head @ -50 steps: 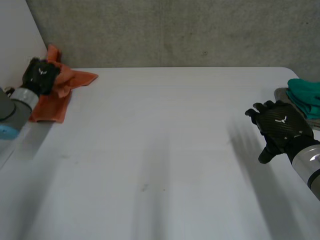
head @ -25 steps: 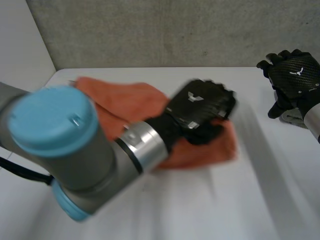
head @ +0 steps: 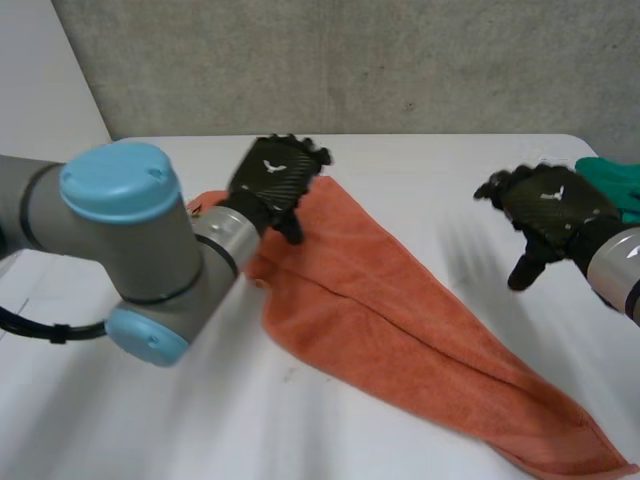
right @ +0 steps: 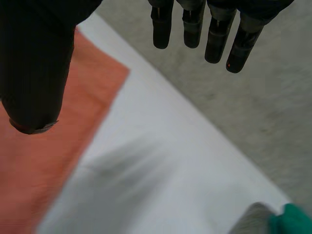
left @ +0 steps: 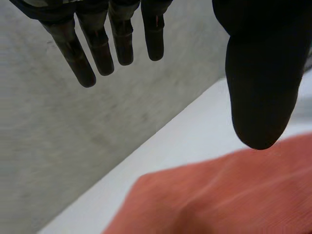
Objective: Fold the laundry.
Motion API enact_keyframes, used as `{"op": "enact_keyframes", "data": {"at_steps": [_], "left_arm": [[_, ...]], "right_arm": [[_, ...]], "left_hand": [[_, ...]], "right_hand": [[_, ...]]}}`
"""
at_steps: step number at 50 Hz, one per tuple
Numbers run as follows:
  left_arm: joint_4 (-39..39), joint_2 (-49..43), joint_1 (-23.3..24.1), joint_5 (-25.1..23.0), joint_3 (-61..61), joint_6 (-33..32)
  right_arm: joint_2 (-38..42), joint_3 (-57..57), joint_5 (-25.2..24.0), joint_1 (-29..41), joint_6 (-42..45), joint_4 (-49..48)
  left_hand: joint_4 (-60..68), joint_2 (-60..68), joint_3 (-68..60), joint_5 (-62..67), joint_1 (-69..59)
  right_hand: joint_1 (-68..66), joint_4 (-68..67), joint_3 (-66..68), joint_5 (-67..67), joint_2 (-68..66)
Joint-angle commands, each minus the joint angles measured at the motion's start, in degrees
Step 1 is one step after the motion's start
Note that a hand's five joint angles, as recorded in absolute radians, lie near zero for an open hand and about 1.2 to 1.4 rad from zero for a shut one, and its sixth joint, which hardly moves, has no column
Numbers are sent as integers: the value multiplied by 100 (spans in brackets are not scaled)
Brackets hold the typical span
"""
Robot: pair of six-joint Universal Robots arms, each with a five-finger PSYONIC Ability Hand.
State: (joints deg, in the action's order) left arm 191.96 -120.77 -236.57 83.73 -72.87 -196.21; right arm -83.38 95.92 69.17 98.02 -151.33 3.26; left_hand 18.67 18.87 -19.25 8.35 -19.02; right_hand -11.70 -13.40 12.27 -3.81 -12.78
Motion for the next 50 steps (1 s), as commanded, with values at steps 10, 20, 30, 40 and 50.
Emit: {"op": "enact_keyframes", "data": {"at_steps": [10, 20, 30, 40, 50], "left_arm": [[-546, -1299, -1234, -1332, 923, -1569], [-836, -2081, -1462, -1508, 1802, -1630], [-924, -2557, -1498, -1693, 2251, -1666], [-941, -2917, -1445, -1684, 2708, -1762], [-941, -3128, -1392, -1631, 2893, -1868]], "right_arm": [[305, 909, -35, 551, -960, 265], [937, 1367, 772, 964, -978, -817], [1333, 1376, 1072, 982, -881, -1336], [1553, 1350, 1081, 964, -863, -1512], [1667, 1289, 1073, 921, -854, -1486]], "left_hand": [[147, 126, -88, 179, -112], [752, 731, -693, 784, -717], [1896, 1875, -1837, 1928, -1861], [2704, 2683, -2645, 2736, -2669], [1443, 1423, -1385, 1475, -1408]], "right_hand": [[170, 340, -227, 381, 278], [170, 340, -227, 381, 278], [-946, -776, 889, -735, -839], [-3151, -2981, 3094, -2940, -3044], [-6830, -6660, 6773, -6619, -6722]]}}
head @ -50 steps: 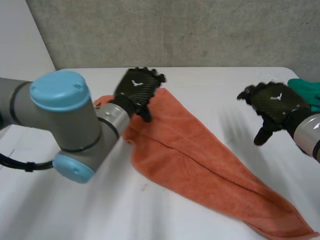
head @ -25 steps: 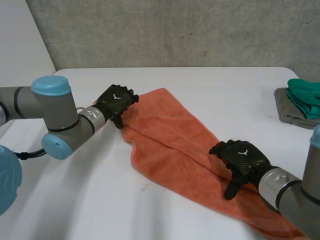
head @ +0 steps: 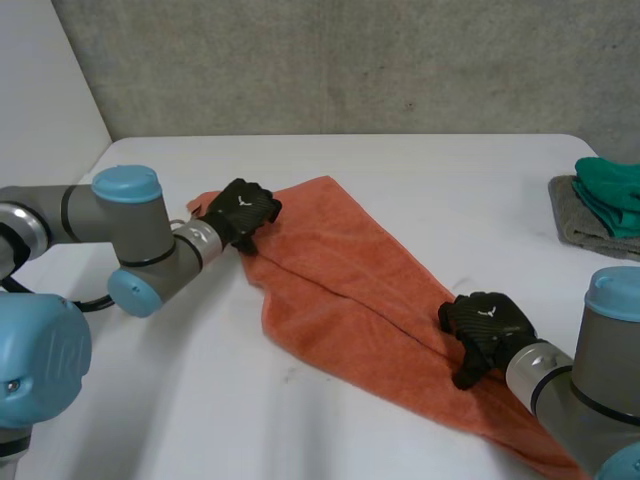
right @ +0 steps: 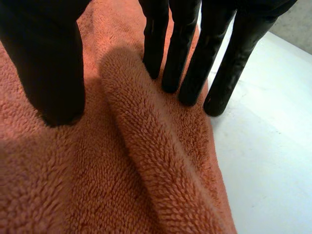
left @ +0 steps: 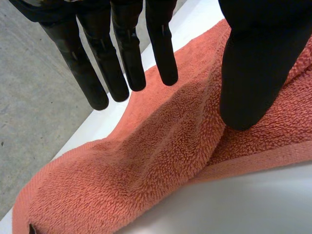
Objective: Fold the laundry.
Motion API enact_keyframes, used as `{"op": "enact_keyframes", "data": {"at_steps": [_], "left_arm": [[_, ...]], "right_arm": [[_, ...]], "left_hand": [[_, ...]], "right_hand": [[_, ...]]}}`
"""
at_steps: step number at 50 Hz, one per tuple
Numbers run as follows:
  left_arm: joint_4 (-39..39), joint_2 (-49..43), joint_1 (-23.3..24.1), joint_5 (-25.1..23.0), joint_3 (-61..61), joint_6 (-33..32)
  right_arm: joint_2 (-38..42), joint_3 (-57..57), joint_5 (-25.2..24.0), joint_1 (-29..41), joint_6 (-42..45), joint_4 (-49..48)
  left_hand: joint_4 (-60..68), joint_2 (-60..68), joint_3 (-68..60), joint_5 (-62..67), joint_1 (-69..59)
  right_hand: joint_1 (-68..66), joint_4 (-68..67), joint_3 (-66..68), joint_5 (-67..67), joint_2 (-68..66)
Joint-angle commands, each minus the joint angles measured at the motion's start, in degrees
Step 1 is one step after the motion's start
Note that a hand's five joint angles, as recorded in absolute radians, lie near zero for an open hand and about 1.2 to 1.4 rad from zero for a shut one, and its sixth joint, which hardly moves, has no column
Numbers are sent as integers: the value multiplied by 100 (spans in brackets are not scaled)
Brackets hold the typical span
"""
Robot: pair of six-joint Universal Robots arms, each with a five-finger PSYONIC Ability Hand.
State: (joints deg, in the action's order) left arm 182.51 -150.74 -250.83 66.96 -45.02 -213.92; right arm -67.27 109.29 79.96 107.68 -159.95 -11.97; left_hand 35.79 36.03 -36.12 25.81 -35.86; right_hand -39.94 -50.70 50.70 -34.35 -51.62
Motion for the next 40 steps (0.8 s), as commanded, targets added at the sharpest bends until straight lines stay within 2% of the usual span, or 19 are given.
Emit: {"op": "enact_keyframes", "data": {"at_steps": [1, 4, 7, 8, 9, 12, 17, 23, 28, 30, 31, 32, 33, 35, 40], "left_arm": [[4, -157, 43, 62, 125, -167], [4, -227, 43, 106, 195, -299], [4, -324, 60, 211, 318, -439], [30, -333, 69, 255, 327, -475], [56, -289, 104, 360, 301, -518], [100, -131, 218, 598, 187, -659], [424, 1148, 342, 1107, -891, -932], [1216, 2276, 377, 1143, -2133, -897], [1182, 3014, 482, 1196, -2862, -783], [918, 3542, 587, 1187, -3240, -695], [857, 3691, 614, 1196, -3346, -660], [804, 3841, 640, 1196, -3443, -633], [725, 4068, 658, 1196, -3609, -572], [707, 4246, 667, 1205, -3751, -528], [680, 4448, 675, 1275, -4050, -519]], "right_arm": [[30, -56, -25, -63, 7, 63], [-5, -48, -25, -54, 77, 72], [-40, -48, -16, -1, 253, 98], [-75, -48, -7, 16, 288, 107], [-232, -65, -7, 16, 349, 151], [-558, -91, -7, 7, 446, 221], [-1164, -442, -51, -45, 701, 466], [-1306, -865, -95, -63, 825, 1187], [-1315, -1163, -130, -71, 798, 1504], [-1315, -1243, -130, -72, 754, 1548], [-1315, -1269, -148, -72, 737, 1566], [-1315, -1278, -226, -54, 693, 1644], [-1306, -1278, -262, -45, 658, 1706], [-1297, -1252, -306, -37, 570, 1855], [-930, -1120, -429, -28, -236, 1989]], "left_hand": [[-320, -344, 353, -322, 327], [-254, -277, 287, -256, 260], [1959, 1935, -1925, 1956, -1952], [2917, 2893, -2883, 2914, -2910], [4406, 4382, -4373, 4404, -4399], [4421, 4397, -4388, 4419, -4414], [4421, 4397, -4388, 4419, -4414], [4421, 4397, -4388, 4419, -4414], [4421, 4397, -4388, 4419, -4414], [4421, 4397, -4388, 4419, -4414], [4421, 4397, -4388, 4419, -4414], [4421, 4397, -4388, 4419, -4414], [4421, 4397, -4388, 4419, -4414], [4421, 4397, -4388, 4419, -4414], [4421, 4397, -4388, 4419, -4414]], "right_hand": [[-4006, -2930, 2930, -3565, -2838], [-4006, -2930, 2930, -3565, -2838], [-4006, -2930, 2930, -3565, -2838], [-4006, -2930, 2930, -3565, -2838], [-4006, -2930, 2930, -3565, -2838], [-4006, -2930, 2930, -3565, -2838], [-4006, -2930, 2930, -3565, -2838], [-4006, -2930, 2930, -3565, -2838], [-3946, -2869, 2869, -3504, -2777], [-2122, -1046, 1046, -1681, -954], [-879, 197, -197, -438, 289], [1198, 2274, -2274, 1640, 2366], [1952, 3028, -3028, 2393, 3120], [2479, 3556, -3556, 2921, 3648], [2397, 3473, -3473, 2839, 3565]]}}
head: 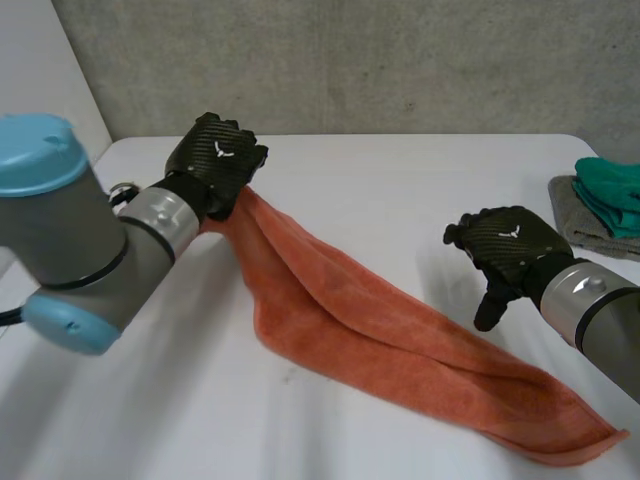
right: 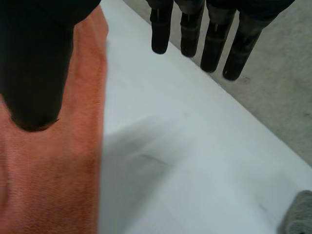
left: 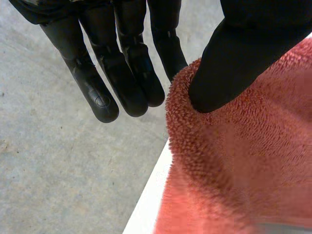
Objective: Fold the laundry.
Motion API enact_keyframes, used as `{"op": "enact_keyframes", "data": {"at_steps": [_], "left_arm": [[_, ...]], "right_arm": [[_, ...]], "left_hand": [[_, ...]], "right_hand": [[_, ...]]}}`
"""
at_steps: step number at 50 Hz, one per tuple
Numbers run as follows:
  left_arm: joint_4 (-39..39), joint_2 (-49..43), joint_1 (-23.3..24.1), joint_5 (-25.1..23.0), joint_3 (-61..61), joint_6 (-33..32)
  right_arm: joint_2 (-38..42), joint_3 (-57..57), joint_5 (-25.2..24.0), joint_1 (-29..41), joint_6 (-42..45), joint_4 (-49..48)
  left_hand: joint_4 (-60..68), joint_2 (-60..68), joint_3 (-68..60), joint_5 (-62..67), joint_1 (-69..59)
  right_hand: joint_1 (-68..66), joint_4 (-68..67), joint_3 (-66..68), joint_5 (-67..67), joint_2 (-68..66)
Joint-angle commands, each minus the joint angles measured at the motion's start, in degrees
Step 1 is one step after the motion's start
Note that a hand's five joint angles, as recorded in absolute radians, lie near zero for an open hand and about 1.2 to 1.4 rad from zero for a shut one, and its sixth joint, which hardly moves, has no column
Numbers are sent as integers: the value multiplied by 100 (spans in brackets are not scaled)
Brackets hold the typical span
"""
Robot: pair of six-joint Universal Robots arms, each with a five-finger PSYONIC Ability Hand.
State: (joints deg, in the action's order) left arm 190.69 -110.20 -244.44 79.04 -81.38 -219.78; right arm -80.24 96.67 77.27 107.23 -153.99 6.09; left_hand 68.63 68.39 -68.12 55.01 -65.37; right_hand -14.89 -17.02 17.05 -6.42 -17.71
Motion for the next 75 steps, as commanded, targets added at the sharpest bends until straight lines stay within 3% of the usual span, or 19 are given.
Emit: {"op": "enact_keyframes", "data": {"at_steps": [1, 10, 17, 22, 23, 32, 38, 42, 49, 57, 68, 75], "left_arm": [[-138, 395, 37, 94, -422, 67], [-138, 403, 28, 367, -335, 67], [-138, 710, 37, 419, -264, 102], [-155, 1062, 46, 490, -334, 269], [-172, 1202, 46, 507, -369, 374], [-261, 2186, 11, 542, -642, 928], [-366, 2837, -25, 551, -783, 990], [-629, 3171, -34, 639, -757, 1121], [-1122, 3400, -33, 841, -686, 1772], [-1227, 2848, -69, 797, -967, 2256], [-727, -43, -367, 876, -239, 2264], [-77, -1406, -447, 1069, 886, 2247]], "right_arm": [[438, 159, -177, 17, -957, 147], [930, 643, -467, 96, -1345, -713], [1335, 573, -318, 316, -1275, -1163], [1362, 520, -45, 290, -985, -1189], [1336, 511, -1, 272, -871, -1198], [1160, 371, -27, 245, -466, -847], [-25, -86, -36, -44, 96, -21], [-764, -1023, -202, -203, 509, 707], [-766, -2607, -423, -220, 615, 1578], [859, -4102, -397, -54, 1080, 2054], [3601, -5772, -133, 430, 2522, 1940], [4780, -6511, 587, 799, 2646, 562]], "left_hand": [[1137, 1161, -1188, 1499, -1463], [1137, 1161, -1188, 1499, -1463], [1137, 1161, -1188, 1499, -1463], [1137, 1161, -1188, 1499, -1463], [1137, 1161, -1188, 1499, -1463], [1137, 1161, -1188, 1499, -1463], [1137, 1161, -1188, 1499, -1463], [1137, 1161, -1188, 1499, -1463], [1137, 1161, -1188, 1499, -1463], [1137, 1161, -1188, 1499, -1463], [1137, 1161, -1188, 1499, -1463], [1137, 1161, -1188, 1499, -1463]], "right_hand": [[-125, 89, -91, 29, 157], [-343, -129, 127, -190, -61], [-1737, -1524, 1521, -1584, -1455], [-5029, -4815, 4813, -4875, -4747], [-6496, -6283, 6280, -6343, -6214], [-6511, -6298, 6295, -6358, -6229], [-6511, -6298, 6295, -6358, -6229], [-6511, -6298, 6295, -6358, -6229], [-6511, -6298, 6295, -6358, -6229], [-6511, -6298, 6295, -6358, -6229], [-6511, -6298, 6295, -6358, -6229], [-6511, -6298, 6295, -6358, -6229]]}}
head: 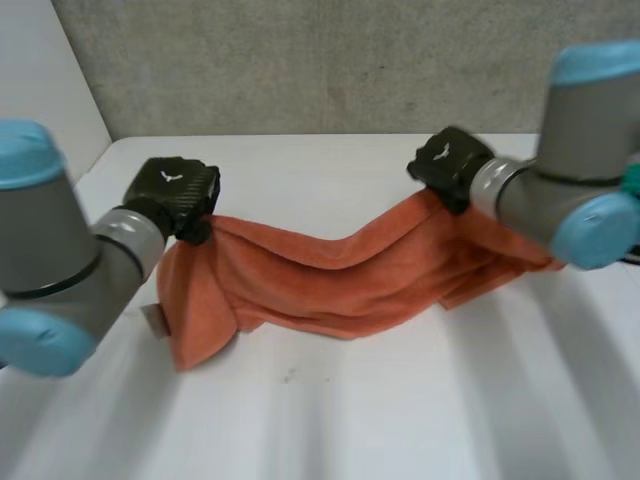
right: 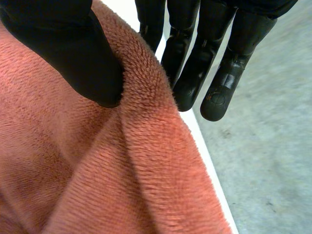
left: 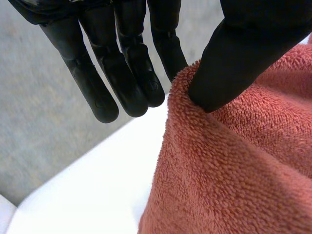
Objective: Fold the laundry.
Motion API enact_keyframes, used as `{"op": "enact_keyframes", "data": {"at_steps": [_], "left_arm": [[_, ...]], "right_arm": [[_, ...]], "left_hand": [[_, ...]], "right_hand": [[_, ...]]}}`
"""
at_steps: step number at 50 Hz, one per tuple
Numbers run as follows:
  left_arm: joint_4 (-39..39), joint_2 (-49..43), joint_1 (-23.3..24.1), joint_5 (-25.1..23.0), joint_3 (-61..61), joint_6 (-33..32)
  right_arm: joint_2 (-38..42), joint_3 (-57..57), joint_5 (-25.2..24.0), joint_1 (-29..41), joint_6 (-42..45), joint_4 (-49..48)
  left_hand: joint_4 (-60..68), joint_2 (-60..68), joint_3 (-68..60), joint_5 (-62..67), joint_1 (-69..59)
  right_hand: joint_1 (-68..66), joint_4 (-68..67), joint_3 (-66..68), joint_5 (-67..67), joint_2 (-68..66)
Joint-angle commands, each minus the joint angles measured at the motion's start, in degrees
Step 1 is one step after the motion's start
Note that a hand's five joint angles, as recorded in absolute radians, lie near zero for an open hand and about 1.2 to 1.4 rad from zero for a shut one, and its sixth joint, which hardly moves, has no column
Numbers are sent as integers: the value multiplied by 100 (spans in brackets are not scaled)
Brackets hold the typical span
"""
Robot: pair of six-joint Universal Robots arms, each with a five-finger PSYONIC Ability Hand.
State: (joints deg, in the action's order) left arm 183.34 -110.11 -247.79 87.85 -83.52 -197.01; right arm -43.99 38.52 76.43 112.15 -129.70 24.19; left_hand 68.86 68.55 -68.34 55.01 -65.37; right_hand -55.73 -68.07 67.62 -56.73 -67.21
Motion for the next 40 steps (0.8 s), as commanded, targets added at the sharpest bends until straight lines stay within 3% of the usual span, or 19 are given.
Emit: {"op": "enact_keyframes", "data": {"at_steps": [1, 4, 5, 6, 7, 9, 10, 17, 27, 33, 40], "left_arm": [[755, -1513, -112, 215, 1197, -48], [1211, -1794, -121, 259, 1497, -57], [1343, -1821, -121, 250, 1523, -48], [1475, -1839, -121, 250, 1541, -48], [1711, -1847, -103, 215, 1532, -65], [1897, -1839, -60, 215, 1523, -74], [1976, -1830, -50, 232, 1497, -83], [1907, -1515, -6, 268, 1094, -223], [1635, 76, -24, 162, -743, -698], [1634, 358, -41, -250, -1473, -716], [1643, -80, -200, -541, -1483, -821]], "right_arm": [[1208, -705, 802, 307, 217, -1476], [1279, -661, 1224, 316, 209, -2399], [1279, -635, 1295, 316, 209, -2610], [1270, -583, 1391, 316, 200, -2952], [1262, -547, 1418, 325, 174, -3086], [1227, -486, 1419, 333, 95, -3253], [1209, -442, 1401, 342, -27, -3254], [656, -135, 1410, 386, -573, -2465], [-943, 1543, 1305, 307, -1891, -565], [-1226, 2632, 699, 203, -2541, -441], [-1226, 3284, 311, -27, -2893, -941]], "left_hand": [[1114, 1145, -1166, 1499, -1463], [1114, 1145, -1166, 1499, -1463], [1114, 1145, -1166, 1499, -1463], [267, 298, -319, 652, -616], [-2556, -2525, 2504, -2171, 2207], [-4544, -4513, 4492, -4159, 4195], [-5102, -5071, 5050, -4717, 4753], [-5276, -5245, 5224, -4891, 4927], [-5025, -4993, 4972, -4639, 4675], [-4555, -4523, 4502, -4169, 4205], [-4317, -4286, 4265, -3932, 3968]], "right_hand": [[-2427, -1193, 1238, -1327, -1279], [-2427, -1193, 1238, -1327, -1279], [-1751, -516, 561, -650, -603], [604, 1839, -1794, 1704, 1752], [2127, 3361, -3316, 3227, 3275], [4573, 5807, -5762, 5673, 5721], [4573, 5807, -5762, 5673, 5721], [4573, 5807, -5762, 5673, 5721], [4573, 5807, -5762, 5673, 5721], [3692, 4927, -4882, 4792, 4840], [3505, 4739, -4694, 4605, 4653]]}}
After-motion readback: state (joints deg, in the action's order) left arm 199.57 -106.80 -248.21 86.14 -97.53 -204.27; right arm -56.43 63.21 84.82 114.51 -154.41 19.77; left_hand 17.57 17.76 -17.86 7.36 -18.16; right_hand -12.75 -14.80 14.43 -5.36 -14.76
